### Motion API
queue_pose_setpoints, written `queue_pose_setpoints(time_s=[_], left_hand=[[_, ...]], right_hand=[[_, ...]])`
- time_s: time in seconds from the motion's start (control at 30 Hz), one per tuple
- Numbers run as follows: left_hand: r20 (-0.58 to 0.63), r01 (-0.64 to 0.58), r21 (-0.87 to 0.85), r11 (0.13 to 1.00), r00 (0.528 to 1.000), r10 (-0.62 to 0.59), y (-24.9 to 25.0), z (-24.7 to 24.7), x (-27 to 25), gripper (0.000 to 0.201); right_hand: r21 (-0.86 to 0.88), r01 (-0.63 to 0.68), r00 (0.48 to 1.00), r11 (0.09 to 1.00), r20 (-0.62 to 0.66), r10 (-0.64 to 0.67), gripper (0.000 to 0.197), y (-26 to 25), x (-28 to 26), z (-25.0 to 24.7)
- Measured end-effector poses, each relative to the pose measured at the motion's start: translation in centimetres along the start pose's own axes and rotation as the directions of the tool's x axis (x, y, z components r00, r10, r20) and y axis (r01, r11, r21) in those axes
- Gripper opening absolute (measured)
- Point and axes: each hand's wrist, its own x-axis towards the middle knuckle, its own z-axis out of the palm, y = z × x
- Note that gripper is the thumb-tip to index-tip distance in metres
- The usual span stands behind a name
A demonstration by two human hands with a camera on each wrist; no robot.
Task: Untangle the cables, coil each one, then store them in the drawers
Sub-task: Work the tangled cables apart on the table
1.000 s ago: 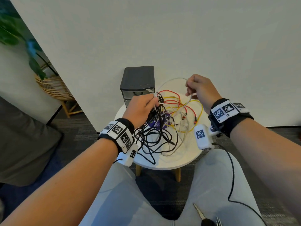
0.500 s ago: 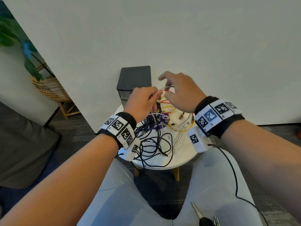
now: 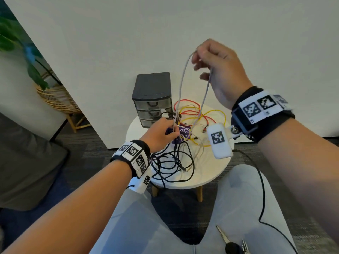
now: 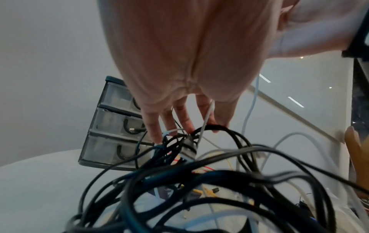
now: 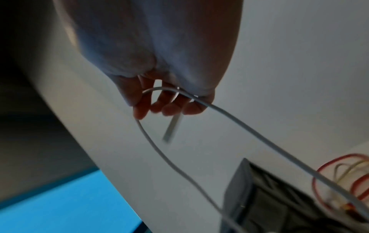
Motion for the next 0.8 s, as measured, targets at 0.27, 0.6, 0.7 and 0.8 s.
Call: queue_pose_setpoints(time_s=[0.27,0.6,0.7,0.8], left_hand=[[-0.009,0.052,0.05,0.997,0.999,-0.051,-1.1,0.1,0.9,0.009],[-0.171,0.082,0.094,0.992,0.983,-0.065,0.4,0.4,0.7,0.03],[-0.214,0.076,0.116,0.99,0.976,-0.05,0.7,0.5,0.5,0.032],[-0.268,0.05,0.082,0.995,0.963,-0.026,0.8,0.1,0.3,0.031]], right_hand=[[0.342,-0.131,0.977,0.931,-0.114,0.179,0.029,-1.9,0.2,-0.4],[-0.9,0.032,0.754,0.434,0.307,0.581,0.04,3.4,-2.2,0.5],[-0.916,0.086,0.755,0.392,0.317,0.575,0.032,6.2,-3.0,1.2],[-0.906,0.075,0.819,0.416,0.294,0.493,0.02,7.1,-3.3,1.5]])
